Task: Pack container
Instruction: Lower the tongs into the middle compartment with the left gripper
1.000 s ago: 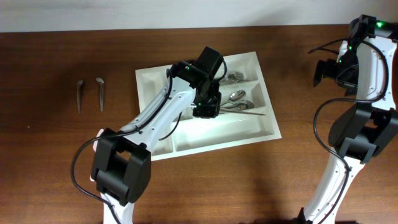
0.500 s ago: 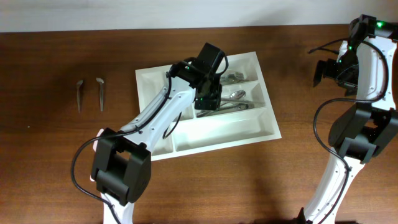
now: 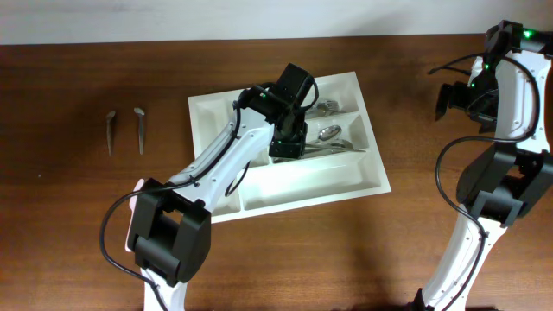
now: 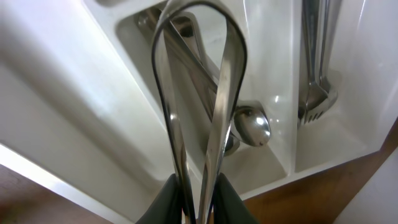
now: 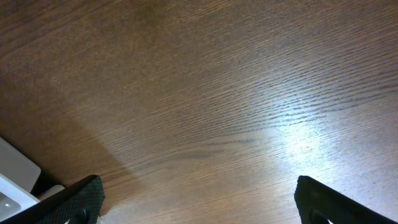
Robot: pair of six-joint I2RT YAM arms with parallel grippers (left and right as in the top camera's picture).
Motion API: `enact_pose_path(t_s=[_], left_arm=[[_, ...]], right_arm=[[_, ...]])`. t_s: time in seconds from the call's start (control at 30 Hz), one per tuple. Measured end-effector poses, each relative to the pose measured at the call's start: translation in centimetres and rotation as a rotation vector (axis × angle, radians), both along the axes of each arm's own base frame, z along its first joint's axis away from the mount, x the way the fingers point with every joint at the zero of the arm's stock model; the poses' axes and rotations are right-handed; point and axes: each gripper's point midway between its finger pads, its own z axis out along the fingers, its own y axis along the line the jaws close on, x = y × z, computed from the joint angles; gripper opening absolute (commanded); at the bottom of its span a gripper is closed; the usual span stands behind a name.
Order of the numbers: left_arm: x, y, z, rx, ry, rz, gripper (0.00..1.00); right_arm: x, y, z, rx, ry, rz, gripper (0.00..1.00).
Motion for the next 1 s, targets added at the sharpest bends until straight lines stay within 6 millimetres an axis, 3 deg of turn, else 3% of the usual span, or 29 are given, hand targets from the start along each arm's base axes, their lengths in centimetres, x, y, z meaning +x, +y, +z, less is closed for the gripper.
enact_pose_path(t_s=[0.33, 0.47, 0.67, 0.93, 1.0], left_arm=[[-4.3, 1.9, -1.1, 0.107, 0.163, -0.018, 0.02], [-3.9, 0.9, -0.9, 0.073, 0.140, -0.029, 0.02], [-1.4, -0.9, -0.1, -0.003, 0.030, -0.030, 0.01], [-1.5, -0.5, -0.3, 0.021, 0.030, -0.026, 0.02], [-1.7, -0.7, -0.3, 0.025, 0.032, -0.032, 0.14]], right_arm=[[0.0, 0.0, 0.0, 0.000, 0.000, 0.000, 0.99], [0.0, 0.0, 0.0, 0.000, 0.000, 0.000, 0.99], [0.0, 0.0, 0.0, 0.000, 0.000, 0.000, 0.99], [0.0, 0.0, 0.0, 0.000, 0.000, 0.000, 0.99], [0.0, 0.0, 0.0, 0.000, 0.000, 0.000, 0.99]])
